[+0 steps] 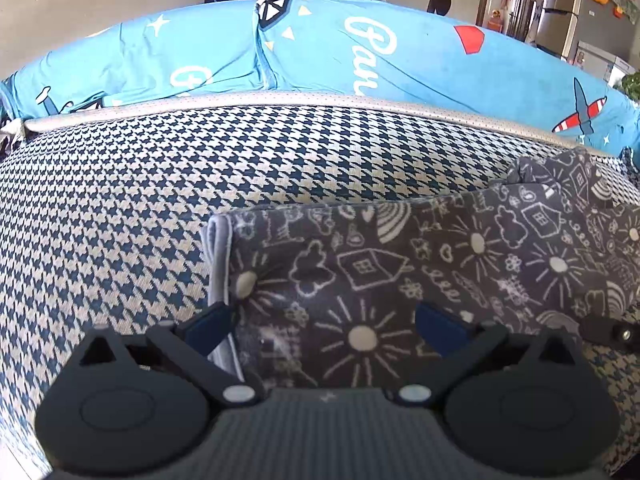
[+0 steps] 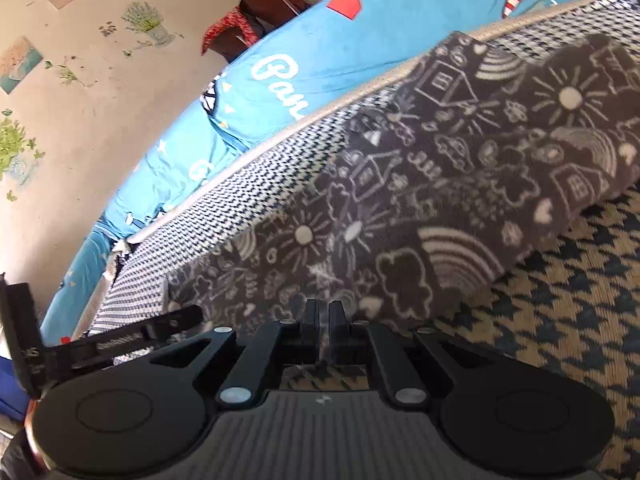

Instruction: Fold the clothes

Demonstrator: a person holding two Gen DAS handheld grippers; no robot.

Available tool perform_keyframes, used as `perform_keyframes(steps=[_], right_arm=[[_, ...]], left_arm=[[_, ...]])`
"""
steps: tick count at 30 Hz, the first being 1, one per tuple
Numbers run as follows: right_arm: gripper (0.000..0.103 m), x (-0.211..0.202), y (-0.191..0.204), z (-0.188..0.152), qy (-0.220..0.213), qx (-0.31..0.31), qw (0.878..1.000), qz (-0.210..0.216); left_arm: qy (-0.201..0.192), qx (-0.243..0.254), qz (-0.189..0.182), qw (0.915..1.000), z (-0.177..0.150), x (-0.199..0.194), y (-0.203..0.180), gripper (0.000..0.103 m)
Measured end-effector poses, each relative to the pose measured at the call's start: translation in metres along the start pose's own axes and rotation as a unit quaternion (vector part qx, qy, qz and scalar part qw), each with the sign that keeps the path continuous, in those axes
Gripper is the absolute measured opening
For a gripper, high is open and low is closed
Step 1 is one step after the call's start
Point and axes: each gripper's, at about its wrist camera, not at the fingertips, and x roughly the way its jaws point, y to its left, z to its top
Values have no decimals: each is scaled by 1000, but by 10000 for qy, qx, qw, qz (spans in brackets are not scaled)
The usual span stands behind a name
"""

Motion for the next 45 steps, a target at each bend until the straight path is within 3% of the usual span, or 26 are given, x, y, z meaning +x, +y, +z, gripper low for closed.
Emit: perform_keyframes(steps=[10, 21, 23, 29, 37, 45], right_arm=[[0, 10, -7, -17, 214, 29, 9988, -444], [0, 8, 6, -20, 103, -174, 9983, -545], [10, 4, 17, -23, -14, -383, 9979, -513], [13, -2, 51, -39, -148, -1143, 9933, -57], [29, 6, 96, -58, -17, -2072, 9773, 438], [47, 8, 131, -79, 46, -2834, 9569, 633]], left_arm=[[177, -500, 143, 9985, -6, 3, 19, 103], [235, -1021, 154, 9944, -13, -2, 41, 103], [245, -1084, 140, 9937, -18, -5, 45, 103], [292, -1091, 116, 9935, -29, -11, 51, 103], [368, -1249, 109, 9914, -33, -11, 59, 103], [603, -1397, 70, 9883, -33, -3, 64, 103]])
